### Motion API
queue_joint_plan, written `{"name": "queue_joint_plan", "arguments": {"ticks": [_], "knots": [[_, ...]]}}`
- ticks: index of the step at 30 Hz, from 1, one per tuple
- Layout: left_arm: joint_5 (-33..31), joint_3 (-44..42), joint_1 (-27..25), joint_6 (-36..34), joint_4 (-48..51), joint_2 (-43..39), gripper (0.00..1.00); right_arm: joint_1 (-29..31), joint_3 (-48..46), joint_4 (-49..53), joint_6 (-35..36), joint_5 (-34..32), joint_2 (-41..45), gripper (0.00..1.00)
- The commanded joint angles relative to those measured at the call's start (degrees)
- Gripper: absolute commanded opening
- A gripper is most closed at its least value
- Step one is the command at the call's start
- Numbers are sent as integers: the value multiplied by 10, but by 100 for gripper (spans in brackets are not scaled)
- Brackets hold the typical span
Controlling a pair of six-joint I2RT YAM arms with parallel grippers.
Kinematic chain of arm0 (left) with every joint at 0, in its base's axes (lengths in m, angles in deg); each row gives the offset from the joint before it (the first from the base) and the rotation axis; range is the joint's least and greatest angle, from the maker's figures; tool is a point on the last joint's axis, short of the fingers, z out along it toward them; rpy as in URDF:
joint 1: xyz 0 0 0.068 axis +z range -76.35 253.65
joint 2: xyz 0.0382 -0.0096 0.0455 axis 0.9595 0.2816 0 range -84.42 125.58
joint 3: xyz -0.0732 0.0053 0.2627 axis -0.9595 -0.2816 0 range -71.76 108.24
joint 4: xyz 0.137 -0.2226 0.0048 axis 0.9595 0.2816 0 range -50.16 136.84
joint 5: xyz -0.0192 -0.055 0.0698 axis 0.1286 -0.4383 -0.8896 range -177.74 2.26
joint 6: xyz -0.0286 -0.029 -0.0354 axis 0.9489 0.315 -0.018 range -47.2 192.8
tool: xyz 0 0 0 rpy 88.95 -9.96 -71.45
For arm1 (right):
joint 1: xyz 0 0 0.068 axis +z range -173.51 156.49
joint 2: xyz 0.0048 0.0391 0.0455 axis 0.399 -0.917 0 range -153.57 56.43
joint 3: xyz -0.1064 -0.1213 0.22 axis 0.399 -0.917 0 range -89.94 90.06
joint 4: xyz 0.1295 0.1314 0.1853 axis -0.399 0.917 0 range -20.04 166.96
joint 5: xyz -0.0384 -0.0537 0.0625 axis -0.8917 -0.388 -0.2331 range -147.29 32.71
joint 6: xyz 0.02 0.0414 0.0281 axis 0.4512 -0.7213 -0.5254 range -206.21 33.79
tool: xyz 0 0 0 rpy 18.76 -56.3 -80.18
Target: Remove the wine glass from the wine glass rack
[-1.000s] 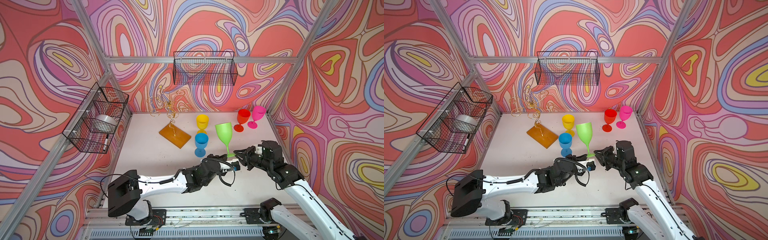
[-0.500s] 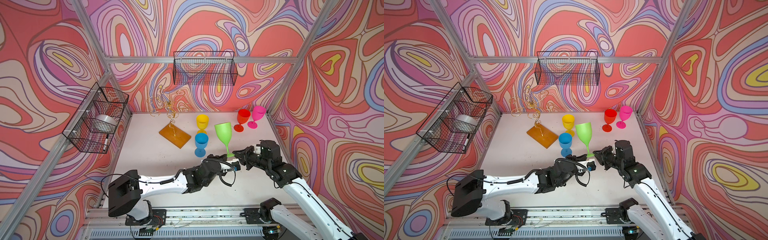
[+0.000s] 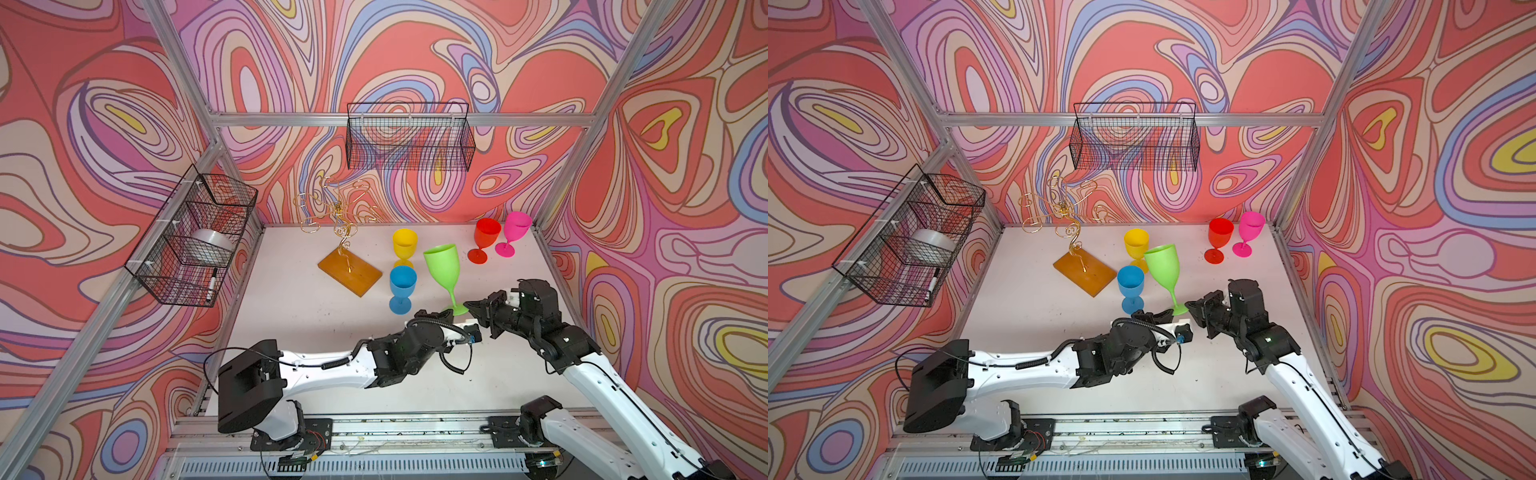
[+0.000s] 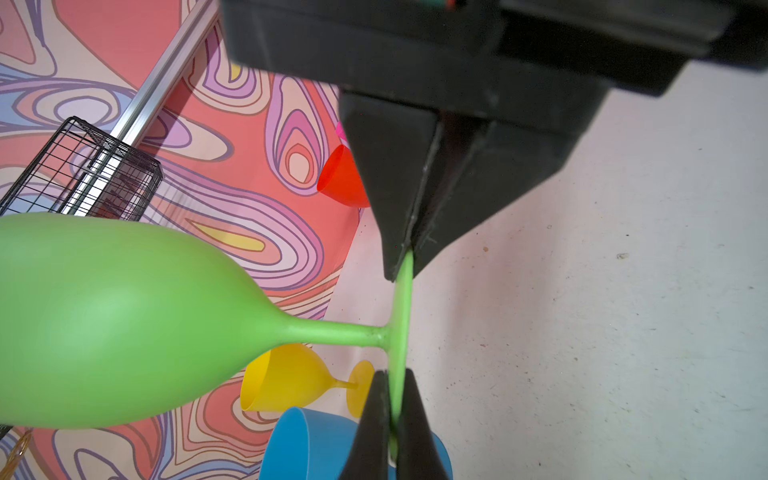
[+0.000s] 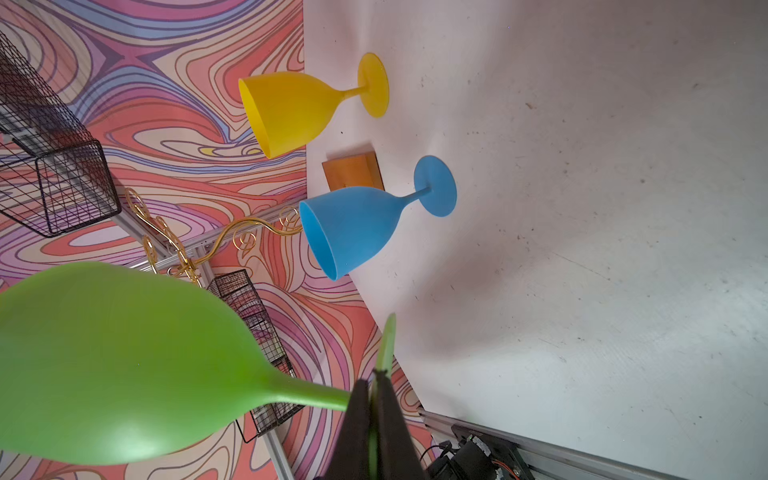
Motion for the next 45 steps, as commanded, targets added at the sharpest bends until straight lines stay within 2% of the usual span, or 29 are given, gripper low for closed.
{"name": "queue_joint_plan", "arguments": {"ticks": [1,8,12,16,23,27,32,39,45], "knots": [[-2,20,-12,-8,-28,7,15,3,-6,-18,16,-9,2,0],[-16,35,-12,-8,0,-9,57,4,-22,-49,4,-27,7,0],[-23,36,-12,-8,9,-21,76,4,-39,-92,-11,-38,13,0],[-24,55,-8,10,85,-48,86,3,-52,-123,-13,-60,22,0],[43,83,8,149,288,-153,90,4,-70,-170,28,-107,29,0],[92,132,22,208,404,-184,84,3,-89,-222,67,-125,24,0],[197,220,69,273,523,-176,79,3,-103,-273,139,-129,16,0],[318,337,106,281,612,-140,74,3,-114,-280,239,-161,51,0],[361,434,115,247,684,-81,74,3,-112,-297,307,-156,53,0]]}}
